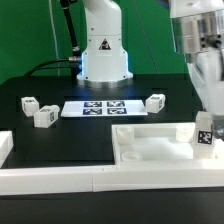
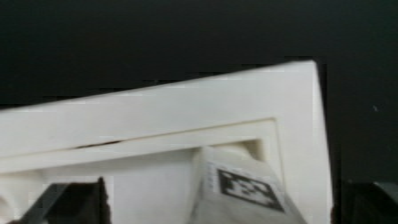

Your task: Assemble square table

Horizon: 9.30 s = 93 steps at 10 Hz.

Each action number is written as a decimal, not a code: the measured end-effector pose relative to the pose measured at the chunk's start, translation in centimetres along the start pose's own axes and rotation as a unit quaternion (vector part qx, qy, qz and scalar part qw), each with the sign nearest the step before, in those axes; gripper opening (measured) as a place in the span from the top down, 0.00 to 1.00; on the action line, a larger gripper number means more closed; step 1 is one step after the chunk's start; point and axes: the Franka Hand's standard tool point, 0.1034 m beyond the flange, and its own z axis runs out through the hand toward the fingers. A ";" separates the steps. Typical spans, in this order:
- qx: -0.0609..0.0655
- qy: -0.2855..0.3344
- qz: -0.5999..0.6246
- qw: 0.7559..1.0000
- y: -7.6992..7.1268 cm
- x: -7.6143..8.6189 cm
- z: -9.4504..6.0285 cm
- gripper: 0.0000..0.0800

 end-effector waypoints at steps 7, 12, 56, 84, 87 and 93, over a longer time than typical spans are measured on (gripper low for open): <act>-0.011 0.034 -0.323 0.946 -0.5 1.4 -0.3 0.19; -0.014 0.062 -0.509 0.859 -1.1 1.2 -0.1 0.19; 0.087 0.008 -0.236 0.968 3.5 -0.7 -4.6 0.19; -0.209 -0.267 -0.425 0.840 27.7 7.1 3.4 0.19; -0.206 -0.271 -0.421 0.841 27.9 7.3 3.5 0.19; -0.210 -0.297 -0.405 0.839 30.4 6.9 5.5 0.19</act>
Offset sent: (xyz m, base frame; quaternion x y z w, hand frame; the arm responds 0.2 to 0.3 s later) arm 0.0000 0.0000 0.0000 0.0000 0.0000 -0.1938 0.9810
